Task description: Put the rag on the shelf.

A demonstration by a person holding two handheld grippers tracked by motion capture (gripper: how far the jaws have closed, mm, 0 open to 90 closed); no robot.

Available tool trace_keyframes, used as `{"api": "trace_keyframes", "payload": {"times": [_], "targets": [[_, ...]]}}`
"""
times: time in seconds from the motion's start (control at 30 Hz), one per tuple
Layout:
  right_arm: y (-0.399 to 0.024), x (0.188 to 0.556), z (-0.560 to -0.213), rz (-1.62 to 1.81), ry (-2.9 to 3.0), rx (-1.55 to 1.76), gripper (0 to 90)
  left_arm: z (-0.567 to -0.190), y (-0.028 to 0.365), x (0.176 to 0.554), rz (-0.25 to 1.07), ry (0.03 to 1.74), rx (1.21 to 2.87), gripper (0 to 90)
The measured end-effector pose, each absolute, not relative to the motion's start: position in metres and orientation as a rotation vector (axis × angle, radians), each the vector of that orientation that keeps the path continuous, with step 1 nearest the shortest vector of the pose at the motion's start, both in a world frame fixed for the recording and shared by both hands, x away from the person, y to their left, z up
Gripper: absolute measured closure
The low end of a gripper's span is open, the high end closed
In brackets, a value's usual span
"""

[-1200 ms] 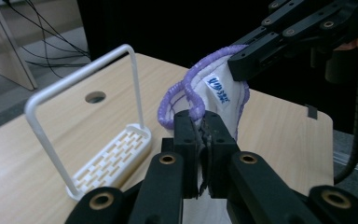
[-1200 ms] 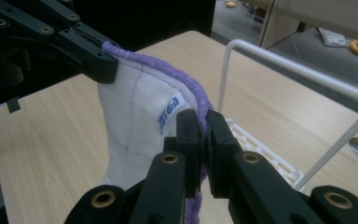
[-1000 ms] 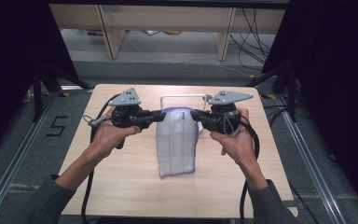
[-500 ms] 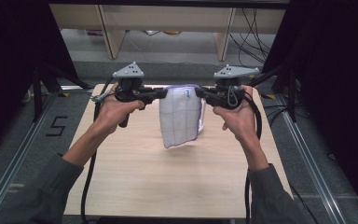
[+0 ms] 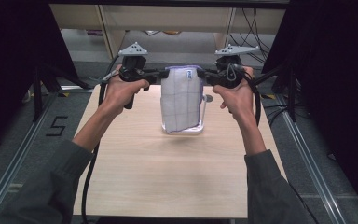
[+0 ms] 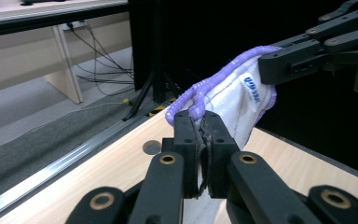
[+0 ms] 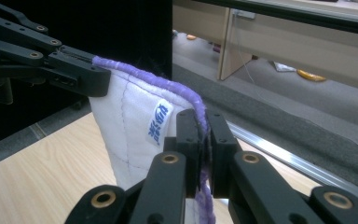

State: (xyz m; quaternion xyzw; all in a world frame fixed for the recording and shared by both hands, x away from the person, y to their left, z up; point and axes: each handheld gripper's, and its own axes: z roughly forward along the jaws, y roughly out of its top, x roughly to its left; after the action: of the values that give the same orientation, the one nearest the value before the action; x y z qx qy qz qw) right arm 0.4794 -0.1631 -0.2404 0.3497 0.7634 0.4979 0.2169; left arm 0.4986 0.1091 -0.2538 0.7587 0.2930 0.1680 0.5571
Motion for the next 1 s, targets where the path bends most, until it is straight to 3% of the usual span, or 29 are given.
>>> {"api": "trace_keyframes", "payload": {"times": [0.47,1.0], "targets": [[-0.162,0.519,-0.227,1.408,2.047,1.062,86.2,-0.243,0.102,0.538,0.422,0.756,1.75,85.5],[-0.154,0.585,-0.278,1.324,2.022,1.207,85.7,-0.293,0.089,0.596,0.464,0.841,1.754,85.0]]}}
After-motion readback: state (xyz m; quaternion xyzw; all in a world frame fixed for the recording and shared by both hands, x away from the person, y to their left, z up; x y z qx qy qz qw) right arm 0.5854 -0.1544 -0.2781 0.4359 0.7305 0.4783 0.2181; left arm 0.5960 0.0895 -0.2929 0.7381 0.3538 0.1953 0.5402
